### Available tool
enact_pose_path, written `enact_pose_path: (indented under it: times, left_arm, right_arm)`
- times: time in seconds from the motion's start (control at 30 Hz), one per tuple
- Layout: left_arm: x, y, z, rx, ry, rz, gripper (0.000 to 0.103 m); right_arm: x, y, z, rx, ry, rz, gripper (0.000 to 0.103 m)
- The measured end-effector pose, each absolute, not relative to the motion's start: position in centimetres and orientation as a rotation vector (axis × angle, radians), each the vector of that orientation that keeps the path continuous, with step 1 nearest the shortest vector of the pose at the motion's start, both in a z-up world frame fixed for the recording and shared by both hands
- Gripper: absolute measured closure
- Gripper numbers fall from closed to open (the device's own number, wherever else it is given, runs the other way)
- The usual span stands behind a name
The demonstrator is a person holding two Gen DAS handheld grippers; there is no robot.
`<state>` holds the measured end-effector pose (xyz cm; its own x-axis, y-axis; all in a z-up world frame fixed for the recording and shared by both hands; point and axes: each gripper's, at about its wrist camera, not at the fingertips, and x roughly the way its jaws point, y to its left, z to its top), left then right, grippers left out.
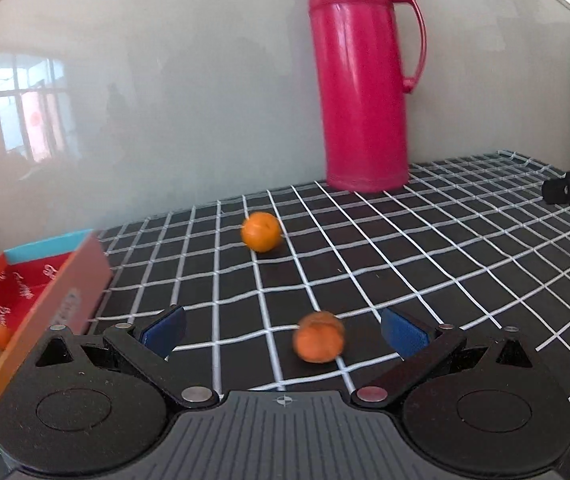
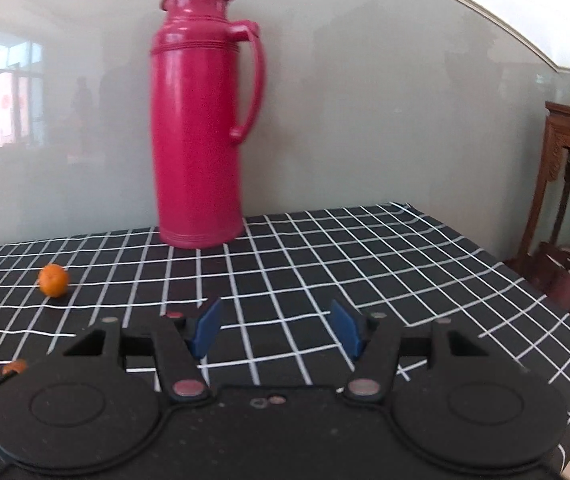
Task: Organize fruits
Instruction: 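Reach the left tool to an orange chunk and close on it, then carry the orange chunk into the red box and open the left tool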
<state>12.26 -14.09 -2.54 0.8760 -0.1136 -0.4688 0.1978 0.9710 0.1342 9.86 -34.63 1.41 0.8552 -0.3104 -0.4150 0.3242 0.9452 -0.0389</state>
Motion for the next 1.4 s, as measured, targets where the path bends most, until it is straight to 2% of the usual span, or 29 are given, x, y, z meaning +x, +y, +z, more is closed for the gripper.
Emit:
enact_pose_path:
  times: [0.03,0.07,0.1,0.13,0.23,0.3,0.37,0.43,0.57,0.63,0.67,1.4]
  left_arm:
    - [12.4,-14.5,-2.7,0.180,0.485,-0.168,0.000]
    - [12.5,-14.9,-2.8,0.185,0.490,-0.168,0.005]
    - [12.5,-15.1,-2.9,0.189,0.494,-0.167,0.012]
    - [12.7,-15.3,-3.0,0.187,0.508,-0.170,0.026]
    - [13.6,-15.8,-3.4,0.175,0.549,-0.177,0.032]
    - [13.7,-15.9,-3.5,0.167,0.553,-0.175,0.033]
    - [14.0,-16.0,-3.7,0.169,0.574,-0.169,0.044]
    - [14.4,-16.0,-3.9,0.169,0.592,-0.168,0.049]
    - [14.6,-16.1,-4.0,0.171,0.595,-0.171,0.054]
    - [14.5,-16.0,-3.9,0.170,0.593,-0.173,0.061]
    - [14.5,-16.0,-3.9,0.169,0.592,-0.174,0.070]
    - [13.1,-14.5,-2.7,0.148,0.548,-0.216,0.072]
  right_arm:
    - [9.9,-34.9,1.3,0.036,0.432,-0.336,0.044]
    - [9.9,-35.0,1.3,0.038,0.430,-0.337,0.044]
    - [9.8,-35.2,1.3,0.038,0.428,-0.339,0.044]
    - [9.8,-35.3,1.2,0.036,0.430,-0.340,0.044]
    - [9.8,-35.7,1.0,0.030,0.436,-0.345,0.044]
    - [9.9,-36.2,0.8,0.031,0.441,-0.352,0.044]
    - [9.8,-36.5,0.7,0.034,0.442,-0.359,0.044]
    - [9.7,-36.8,0.7,0.036,0.443,-0.365,0.044]
    - [9.7,-37.0,0.6,0.035,0.447,-0.372,0.044]
    - [9.8,-37.0,0.5,0.039,0.451,-0.374,0.044]
    - [9.8,-37.0,0.6,0.040,0.451,-0.376,0.044]
    - [9.9,-36.0,0.7,0.040,0.455,-0.369,0.044]
